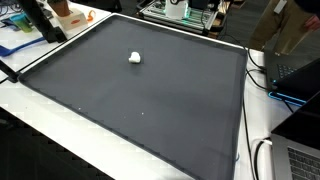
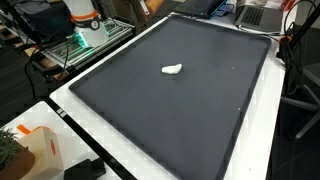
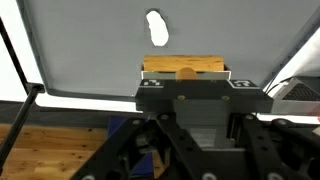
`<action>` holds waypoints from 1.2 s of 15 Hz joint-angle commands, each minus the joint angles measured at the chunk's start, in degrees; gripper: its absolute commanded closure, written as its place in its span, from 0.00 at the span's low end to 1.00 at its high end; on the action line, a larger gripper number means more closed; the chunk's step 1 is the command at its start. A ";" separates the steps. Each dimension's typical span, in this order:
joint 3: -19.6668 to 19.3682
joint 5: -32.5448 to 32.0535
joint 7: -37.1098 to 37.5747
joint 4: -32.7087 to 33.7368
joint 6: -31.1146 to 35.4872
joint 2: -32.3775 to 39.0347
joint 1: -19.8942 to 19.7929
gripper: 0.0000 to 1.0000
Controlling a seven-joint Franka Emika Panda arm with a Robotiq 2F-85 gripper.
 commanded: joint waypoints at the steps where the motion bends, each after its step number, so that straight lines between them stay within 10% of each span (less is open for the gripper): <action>1: 1.90 -1.35 2.15 6.07 -1.36 5.36 0.39 0.78; 18: 6.71 -7.81 2.38 23.28 -10.87 20.36 0.04 0.78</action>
